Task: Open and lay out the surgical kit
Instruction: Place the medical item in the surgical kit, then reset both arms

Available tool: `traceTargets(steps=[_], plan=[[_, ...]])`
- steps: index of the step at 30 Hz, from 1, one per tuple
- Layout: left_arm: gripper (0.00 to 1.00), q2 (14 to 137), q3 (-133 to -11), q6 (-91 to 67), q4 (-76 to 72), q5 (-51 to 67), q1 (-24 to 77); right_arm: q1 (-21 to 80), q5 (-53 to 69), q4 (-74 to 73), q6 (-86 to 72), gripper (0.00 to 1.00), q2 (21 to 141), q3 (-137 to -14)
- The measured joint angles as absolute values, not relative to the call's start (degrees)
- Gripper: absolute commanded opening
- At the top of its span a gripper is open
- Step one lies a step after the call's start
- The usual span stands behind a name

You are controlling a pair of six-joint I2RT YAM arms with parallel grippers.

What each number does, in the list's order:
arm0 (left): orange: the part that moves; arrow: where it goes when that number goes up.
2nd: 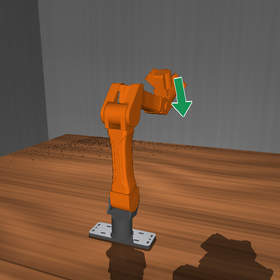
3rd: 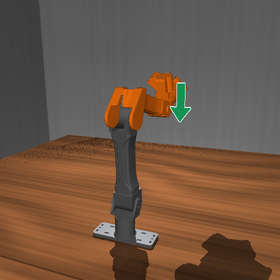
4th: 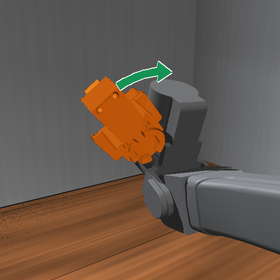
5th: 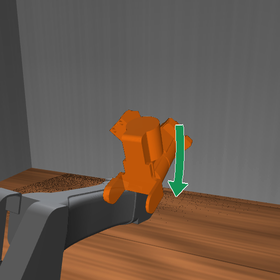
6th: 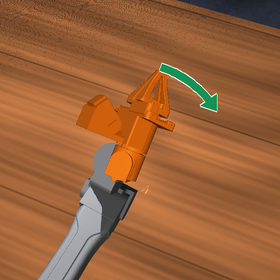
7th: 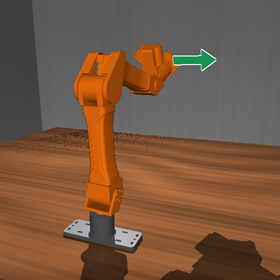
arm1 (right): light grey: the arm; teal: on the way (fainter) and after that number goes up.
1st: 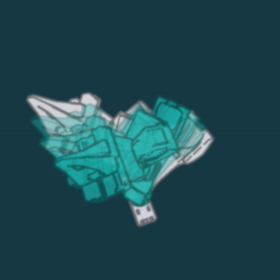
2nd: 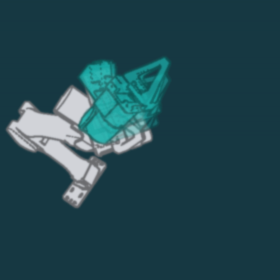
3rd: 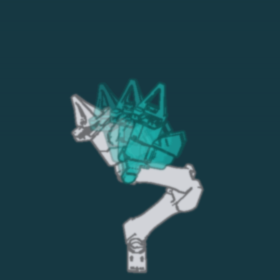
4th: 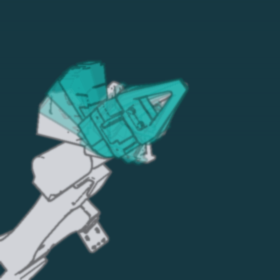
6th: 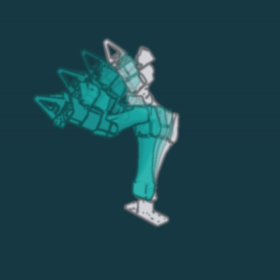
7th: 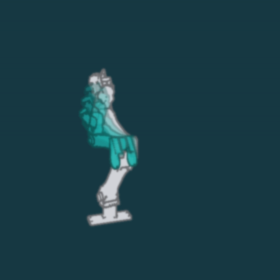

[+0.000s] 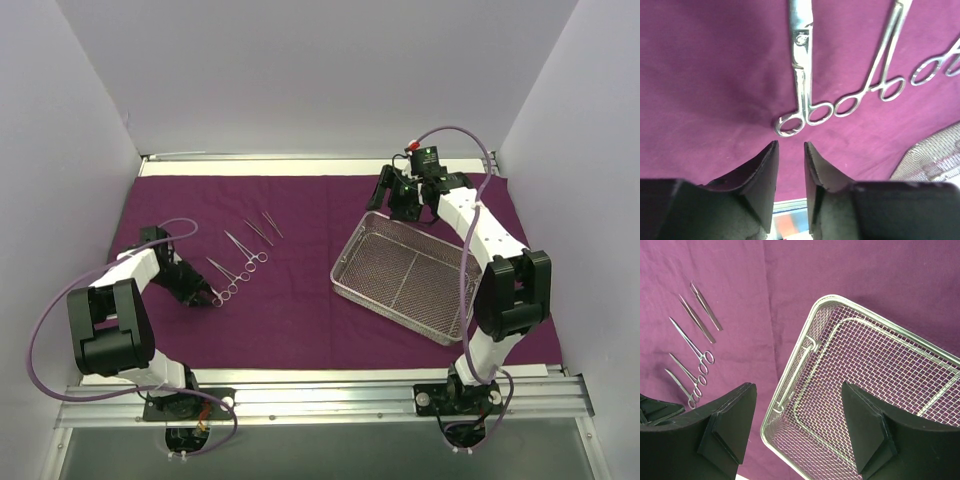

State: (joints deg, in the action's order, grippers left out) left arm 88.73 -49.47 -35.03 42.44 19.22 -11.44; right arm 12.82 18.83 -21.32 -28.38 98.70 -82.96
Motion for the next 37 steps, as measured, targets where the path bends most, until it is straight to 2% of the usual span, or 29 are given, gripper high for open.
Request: traceTargets(steps=[2, 5, 13, 17, 21, 25, 29, 37], plan=[[0.43, 88.75, -49.76, -34.85, 43.42, 18.09, -11.62, 12.80, 18.90, -21.32, -28.36, 0.69, 98.87, -82.96], [0.46, 88.53, -50.96, -34.72, 45.23, 16.16, -12.01, 12.78, 18.92, -21.34, -28.38, 0.69, 99.00, -82.96], [0.46, 84.99, -57.49, -32.36, 49.67, 12.84, -12.34, 12.69, 18.90, -21.37, -28.36, 0.70, 99.00, -82.96], [0.47, 85.08, -63.29, -30.41, 50.30, 12.12, -8.88, 12.64, 18.90, -22.11, -28.01, 0.72, 99.00, -82.89], [0.47, 85.32, -70.89, -28.38, 49.98, 11.33, -0.51, 12.38, 18.17, -22.26, -27.49, 0.92, 97.95, -80.75], [0.48, 85.69, -76.44, -27.11, 48.66, 11.90, 7.11, 12.29, 16.27, -23.79, -27.27, 1.00, 93.95, -75.29], [0.50, 85.73, -76.38, -26.83, 47.16, 13.37, 10.04, 12.32, 14.28, -24.03, -27.68, 1.00, 87.05, -68.01], [0.52, 83.09, -66.85, -26.94, 40.66, 14.35, 10.20, 12.67, 13.76, -17.89, -28.62, 1.00, 72.71, -55.44]])
